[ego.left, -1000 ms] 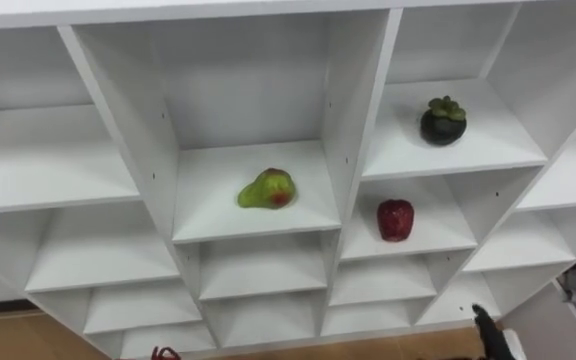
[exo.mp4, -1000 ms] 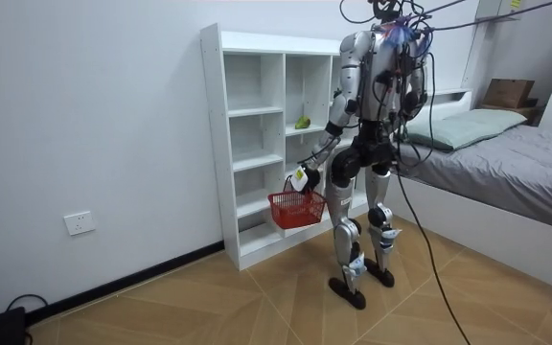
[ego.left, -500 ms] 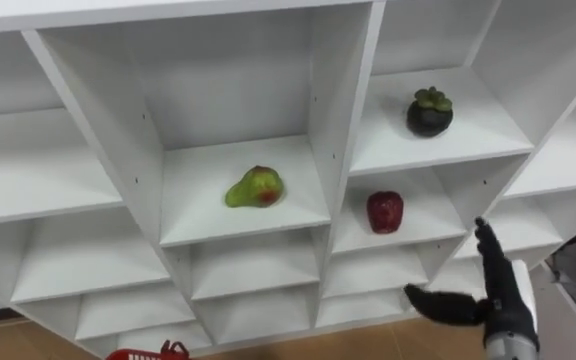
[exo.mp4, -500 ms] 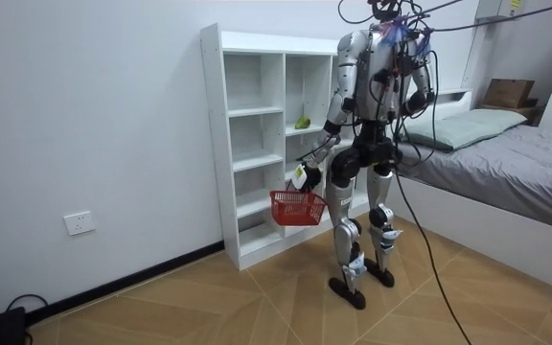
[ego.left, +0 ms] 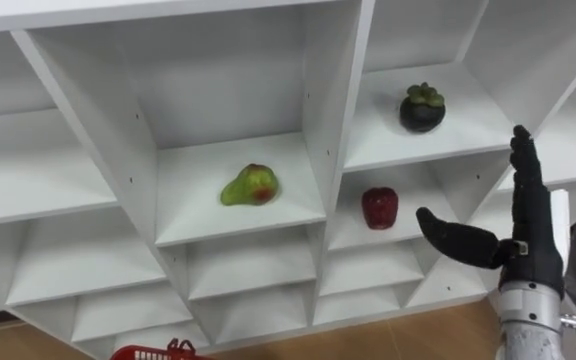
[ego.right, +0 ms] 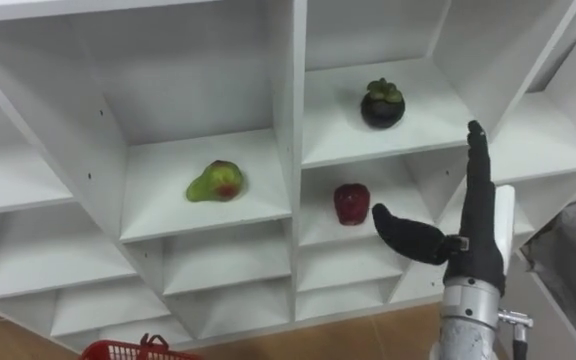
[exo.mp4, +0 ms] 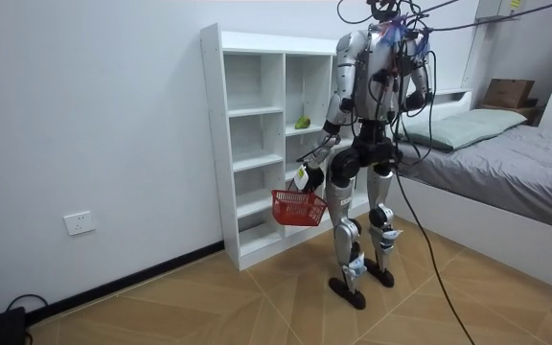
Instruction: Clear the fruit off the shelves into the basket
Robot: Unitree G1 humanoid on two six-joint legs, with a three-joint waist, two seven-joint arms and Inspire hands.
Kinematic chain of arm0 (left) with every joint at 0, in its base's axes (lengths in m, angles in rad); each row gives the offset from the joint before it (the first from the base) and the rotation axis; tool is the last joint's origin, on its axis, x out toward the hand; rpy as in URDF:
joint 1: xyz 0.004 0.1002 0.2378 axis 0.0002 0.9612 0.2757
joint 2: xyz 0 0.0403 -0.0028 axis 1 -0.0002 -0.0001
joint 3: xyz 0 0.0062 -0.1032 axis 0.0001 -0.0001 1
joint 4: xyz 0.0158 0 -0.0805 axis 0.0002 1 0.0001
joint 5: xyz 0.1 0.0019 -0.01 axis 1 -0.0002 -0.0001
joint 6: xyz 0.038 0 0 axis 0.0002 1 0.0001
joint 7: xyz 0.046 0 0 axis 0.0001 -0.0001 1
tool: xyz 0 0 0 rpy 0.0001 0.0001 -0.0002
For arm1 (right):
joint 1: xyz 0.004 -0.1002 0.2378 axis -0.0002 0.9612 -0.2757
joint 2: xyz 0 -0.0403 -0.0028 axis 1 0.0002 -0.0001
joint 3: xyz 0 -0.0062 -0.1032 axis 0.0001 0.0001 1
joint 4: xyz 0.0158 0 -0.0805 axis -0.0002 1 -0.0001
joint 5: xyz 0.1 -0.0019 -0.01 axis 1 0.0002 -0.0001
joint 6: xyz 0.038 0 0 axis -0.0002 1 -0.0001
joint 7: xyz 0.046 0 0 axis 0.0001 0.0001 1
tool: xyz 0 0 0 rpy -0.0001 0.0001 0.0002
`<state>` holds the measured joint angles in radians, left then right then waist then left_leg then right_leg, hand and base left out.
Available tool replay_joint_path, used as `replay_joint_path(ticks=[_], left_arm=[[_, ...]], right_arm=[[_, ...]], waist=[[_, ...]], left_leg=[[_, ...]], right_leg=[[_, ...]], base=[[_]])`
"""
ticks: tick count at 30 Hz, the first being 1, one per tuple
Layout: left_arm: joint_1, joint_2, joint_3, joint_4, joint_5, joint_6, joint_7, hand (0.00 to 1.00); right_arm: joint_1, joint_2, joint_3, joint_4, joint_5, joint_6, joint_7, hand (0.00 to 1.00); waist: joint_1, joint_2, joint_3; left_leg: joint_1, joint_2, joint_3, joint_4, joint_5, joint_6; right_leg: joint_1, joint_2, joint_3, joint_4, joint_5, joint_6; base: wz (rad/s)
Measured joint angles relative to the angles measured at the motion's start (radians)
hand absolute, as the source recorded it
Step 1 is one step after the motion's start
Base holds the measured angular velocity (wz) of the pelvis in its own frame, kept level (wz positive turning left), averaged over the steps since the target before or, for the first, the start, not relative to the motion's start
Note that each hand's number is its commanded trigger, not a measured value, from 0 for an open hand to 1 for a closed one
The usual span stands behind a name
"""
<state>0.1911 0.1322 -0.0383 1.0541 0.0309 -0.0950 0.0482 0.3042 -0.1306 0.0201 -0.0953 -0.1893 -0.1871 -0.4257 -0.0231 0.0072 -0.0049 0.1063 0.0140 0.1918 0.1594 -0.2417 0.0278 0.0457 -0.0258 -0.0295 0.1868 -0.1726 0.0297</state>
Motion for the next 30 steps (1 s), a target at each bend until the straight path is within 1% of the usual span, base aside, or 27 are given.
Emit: replay_joint_path(ticks=[1,3,5,8,10,14,16,19,22,24,26,27,29,30], left_arm=[[-0.002,0.001,-0.004,0.0,0.0,0.0,-0.002,1.0],[-0.007,0.001,-0.007,0.003,0.0,0.0,-0.014,1.0],[-0.009,0.001,-0.01,0.006,0.0,0.0,-0.021,1.0],[-0.014,0.004,-0.014,0.017,0.0,0.0,-0.027,1.0],[-0.021,0.006,-0.014,0.027,0.0,0.0,-0.034,1.0],[-0.025,0.007,-0.014,0.029,0.0,0.0,-0.04,1.0],[-0.025,0.007,-0.014,0.029,0.0,0.0,-0.041,1.0],[-0.026,0.01,-0.014,0.031,0.0,0.0,-0.047,1.0],[-0.026,0.021,-0.013,0.033,0.0,0.0,-0.061,1.0],[-0.028,0.029,-0.013,0.033,0.0,0.0,-0.065,1.0],[-0.026,0.036,-0.014,0.032,0.0,0.0,-0.071,1.0],[-0.026,0.037,-0.014,0.032,0.001,0.0,-0.072,1.0],[-0.027,0.039,-0.013,0.032,0.0,0.001,-0.077,1.0],[-0.028,0.039,-0.013,0.031,0.0,0.001,-0.079,1.0]], right_arm=[[-0.014,0.0,0.0,-0.011,-0.015,0.0,-0.011,0.0],[-0.035,0.0,-0.001,-0.039,-0.018,-0.001,-0.021,0.0],[-0.055,-0.002,0.0,-0.051,-0.021,-0.017,-0.036,0.0],[-0.078,-0.005,0.0,-0.051,-0.021,-0.02,-0.054,0.0],[-0.081,-0.006,0.0,-0.051,-0.021,-0.021,-0.059,0.0],[-0.082,-0.029,-0.001,-0.051,-0.02,-0.021,-0.063,0.0],[-0.082,-0.032,-0.001,-0.051,-0.02,-0.021,-0.069,0.0],[-0.088,-0.033,-0.001,-0.051,-0.02,-0.02,-0.08,0.0],[-0.107,-0.035,-0.001,-0.051,-0.019,-0.02,-0.081,0.0],[-0.121,-0.043,-0.001,-0.051,-0.015,-0.021,-0.081,0.0],[-0.141,-0.064,0.0,-0.051,-0.007,-0.022,-0.08,0.0],[-0.147,-0.069,-0.001,-0.051,-0.002,-0.023,-0.078,0.0],[-0.17,-0.073,-0.004,-0.045,0.02,-0.026,-0.077,0.0],[-0.174,-0.073,-0.005,-0.042,0.028,-0.027,-0.076,0.0]], waist=[[0.0,-0.001,-0.0009],[0.0,-0.001,0.0015],[0.0,-0.002,0.0013],[0.001,-0.003,0.0016],[0.001,-0.003,0.0017],[0.001,-0.004,0.0011],[0.001,-0.006,0.0011],[0.004,-0.011,0.0017],[0.004,-0.022,0.0023],[0.004,-0.031,0.0019],[0.004,-0.04,-0.0008],[0.003,-0.041,-0.0005],[-0.002,-0.042,0.0026],[-0.003,-0.042,0.0026]], left_leg=[[-0.008,0.0,-0.001,0.0,0.0,0.0],[-0.01,0.0,-0.001,0.001,0.001,-0.001],[-0.009,0.001,-0.001,0.001,0.001,-0.001],[-0.009,0.001,-0.002,0.001,0.001,-0.001],[-0.009,0.001,-0.002,0.001,0.001,-0.001],[-0.008,0.001,-0.002,0.001,0.001,-0.001],[-0.008,0.001,-0.002,0.002,0.002,-0.002],[-0.008,0.001,-0.002,0.004,0.003,-0.003],[-0.008,0.002,-0.003,0.004,0.005,-0.004],[-0.009,0.003,-0.006,0.005,0.007,-0.006],[-0.007,0.005,-0.009,0.006,0.008,-0.007],[-0.007,0.005,-0.011,0.007,0.008,-0.007],[-0.007,0.005,-0.025,0.008,0.009,-0.007],[-0.007,0.005,-0.027,0.008,0.009,-0.007]], right_leg=[[-0.008,0.0,0.0,0.0,0.0,0.0],[-0.013,0.0,0.001,-0.001,0.001,0.0],[-0.011,0.001,0.0,-0.002,0.001,0.0],[-0.012,0.001,-0.001,-0.003,0.001,0.0],[-0.012,0.001,-0.002,-0.003,0.001,0.0],[-0.012,0.0,-0.002,-0.003,0.001,0.0],[-0.012,0.0,-0.002,-0.004,0.001,0.0],[-0.011,0.001,-0.002,-0.003,0.001,-0.001],[-0.01,0.001,-0.005,-0.002,0.003,-0.003],[-0.009,0.001,-0.011,-0.002,0.004,-0.005],[-0.005,0.001,-0.017,-0.003,0.006,-0.007],[-0.003,0.001,-0.021,-0.003,0.006,-0.007],[0.007,0.0,-0.032,-0.003,0.006,-0.007],[0.008,0.0,-0.033,-0.003,0.006,-0.007]], base=[[0.0],[0.0],[0.0],[0.0],[0.0],[0.0],[0.0],[0.0],[0.0],[0.04],[0.06],[0.12],[0.16],[0.09]])
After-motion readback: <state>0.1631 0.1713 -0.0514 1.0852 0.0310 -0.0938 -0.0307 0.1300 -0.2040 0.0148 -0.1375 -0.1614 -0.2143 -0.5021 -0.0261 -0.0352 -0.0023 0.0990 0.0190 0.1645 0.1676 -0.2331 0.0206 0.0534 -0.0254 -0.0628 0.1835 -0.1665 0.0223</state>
